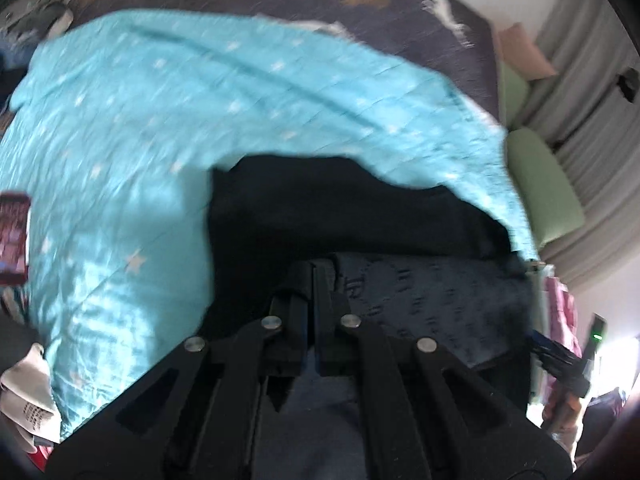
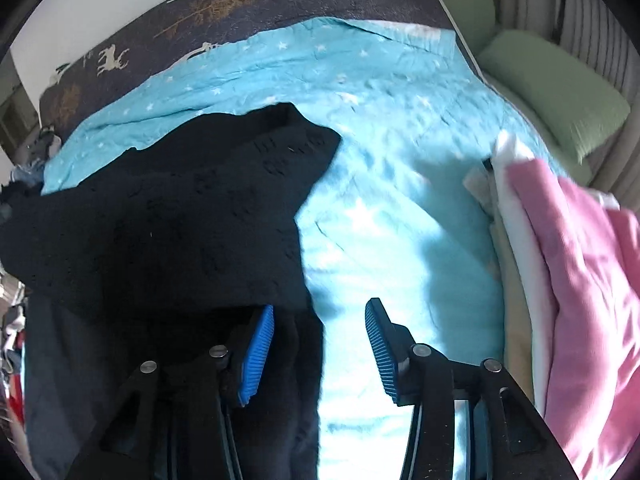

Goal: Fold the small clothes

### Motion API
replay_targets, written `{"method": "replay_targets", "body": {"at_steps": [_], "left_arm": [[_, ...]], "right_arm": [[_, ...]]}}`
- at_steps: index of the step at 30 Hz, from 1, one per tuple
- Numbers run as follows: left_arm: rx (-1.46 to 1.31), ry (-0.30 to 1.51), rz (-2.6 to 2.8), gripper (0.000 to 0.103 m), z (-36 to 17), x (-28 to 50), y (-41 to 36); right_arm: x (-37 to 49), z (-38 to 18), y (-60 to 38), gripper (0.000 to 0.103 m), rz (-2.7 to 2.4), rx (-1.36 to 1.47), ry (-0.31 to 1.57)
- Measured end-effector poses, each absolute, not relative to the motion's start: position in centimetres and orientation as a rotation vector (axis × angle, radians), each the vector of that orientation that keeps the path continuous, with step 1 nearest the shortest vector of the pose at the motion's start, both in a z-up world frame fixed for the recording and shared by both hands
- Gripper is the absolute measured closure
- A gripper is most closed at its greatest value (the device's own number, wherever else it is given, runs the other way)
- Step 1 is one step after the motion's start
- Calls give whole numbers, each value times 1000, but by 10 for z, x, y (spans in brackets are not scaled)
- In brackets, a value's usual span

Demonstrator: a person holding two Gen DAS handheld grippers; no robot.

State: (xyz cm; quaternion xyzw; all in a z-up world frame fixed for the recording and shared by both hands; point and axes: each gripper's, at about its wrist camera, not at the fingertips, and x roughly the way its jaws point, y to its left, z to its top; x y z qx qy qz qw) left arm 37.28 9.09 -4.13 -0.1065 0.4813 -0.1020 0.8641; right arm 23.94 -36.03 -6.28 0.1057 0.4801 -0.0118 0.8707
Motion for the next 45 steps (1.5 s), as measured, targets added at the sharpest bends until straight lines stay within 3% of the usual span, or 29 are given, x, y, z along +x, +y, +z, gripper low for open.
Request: {"method": "replay_targets", "body": {"at_steps": [4,7,11,16,20,24,31,35,37,38,39,42,45], "left_arm": [[-289,1013,-183,100,-60,375,114],[-300,985,-180,100,-51,376,118],[-253,926,-180,100,-33,372,115],[-239,800,-104,100,-15,363,134],[-208,996,-116,100,-66,381,136],[-198,1005,-156,99,-87,378,130],[-168,1004,-162,86,-82,378,122],[-203,1016,-156,78,-85,376,129],[-214,1046,-155,77,-94,377,130],[-215,1058,-156,77,-98,376,129],[-205,1067,-161,77,-103,375,126],[-131,1073,-150,77,-114,372,117],[-87,1052,-117,73,-120,367,112]], "right_arm": [[226,-58,-366,47,2,246,1014],[229,-41,-366,45,-19,259,976],[244,-20,-369,35,-27,302,911],[277,-26,-368,34,-55,349,956],[291,-41,-362,34,-50,353,999],[302,-49,-359,34,-53,399,1014],[321,-45,-367,31,-22,530,1004],[355,-67,-370,28,48,702,1089],[371,-74,-369,35,21,714,1102],[380,-71,-370,73,-14,690,1058],[386,-67,-369,87,-37,647,1020],[401,-47,-347,89,-92,408,929],[405,-37,-305,95,-232,-85,750]]}}
